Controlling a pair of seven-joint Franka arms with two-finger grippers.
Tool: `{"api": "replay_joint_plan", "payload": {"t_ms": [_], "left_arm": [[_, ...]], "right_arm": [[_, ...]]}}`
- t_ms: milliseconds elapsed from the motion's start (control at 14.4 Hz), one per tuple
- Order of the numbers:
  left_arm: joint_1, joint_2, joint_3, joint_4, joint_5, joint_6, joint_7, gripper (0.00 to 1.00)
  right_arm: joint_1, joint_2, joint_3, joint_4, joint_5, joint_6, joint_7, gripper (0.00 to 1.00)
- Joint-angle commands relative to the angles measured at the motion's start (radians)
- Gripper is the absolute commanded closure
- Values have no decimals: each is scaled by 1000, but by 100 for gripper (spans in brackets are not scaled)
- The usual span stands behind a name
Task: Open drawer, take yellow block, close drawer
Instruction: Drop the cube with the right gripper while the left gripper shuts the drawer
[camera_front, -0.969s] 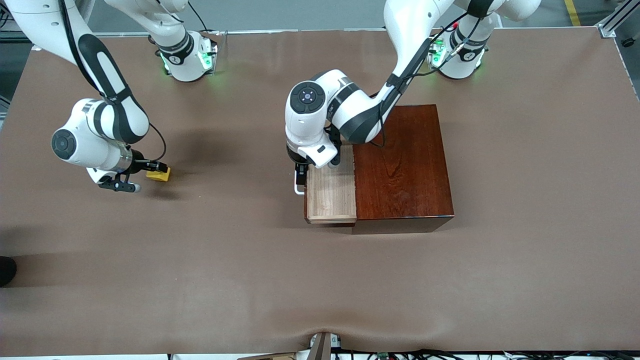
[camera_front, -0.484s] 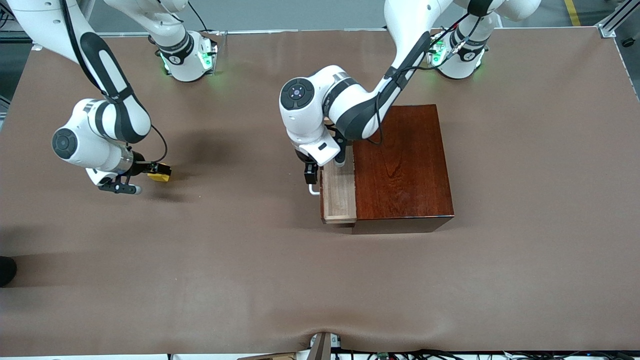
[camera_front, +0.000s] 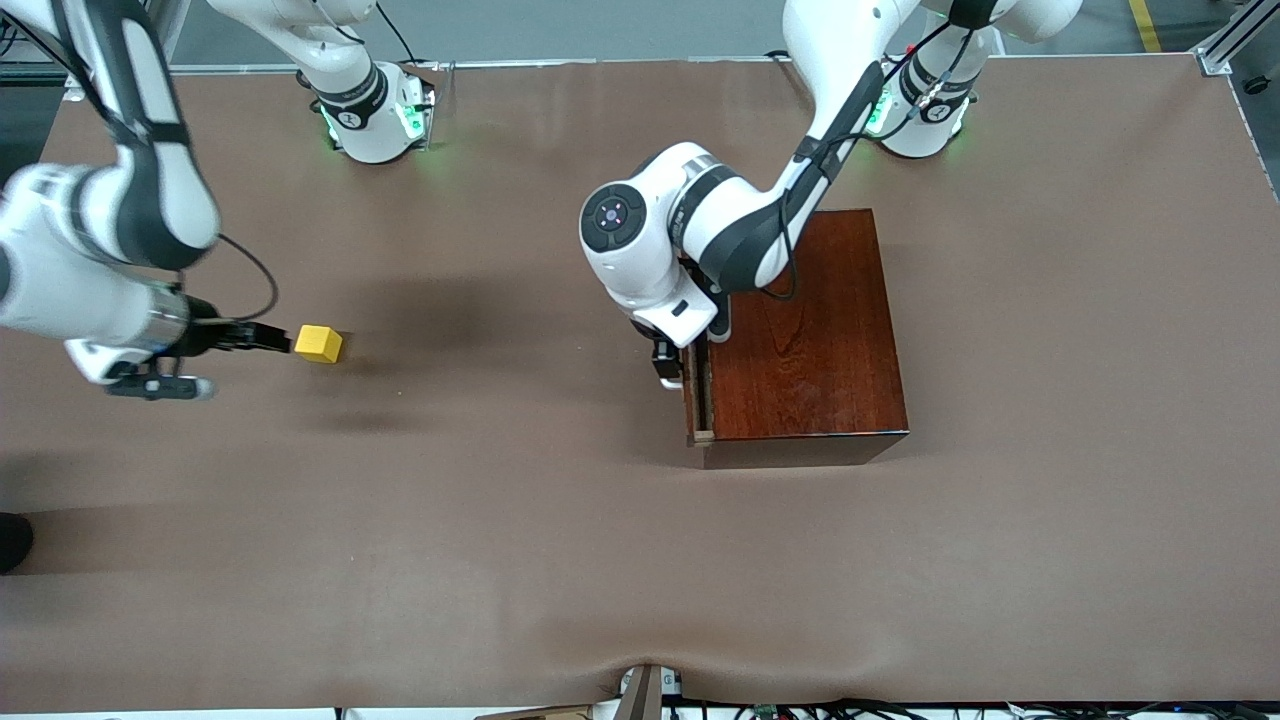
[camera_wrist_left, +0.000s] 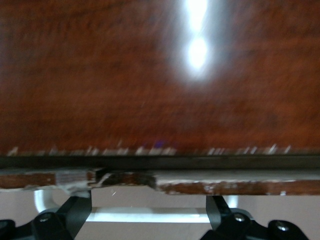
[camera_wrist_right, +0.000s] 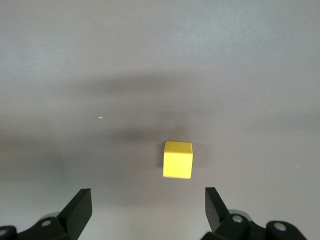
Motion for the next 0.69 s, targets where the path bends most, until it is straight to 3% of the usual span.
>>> {"api": "replay_joint_plan", "payload": {"t_ms": [0, 277, 623], "left_arm": [[4, -29, 25, -18, 51, -51, 3, 0], [-4, -29, 25, -18, 51, -68, 1, 0], [-8, -35, 20, 4, 49, -77, 1, 0]], "right_arm": [[10, 12, 0, 157, -32, -161, 34, 0], [10, -133, 2, 189, -64, -219, 83, 0], [10, -213, 3, 177, -64, -255, 200, 0]]}}
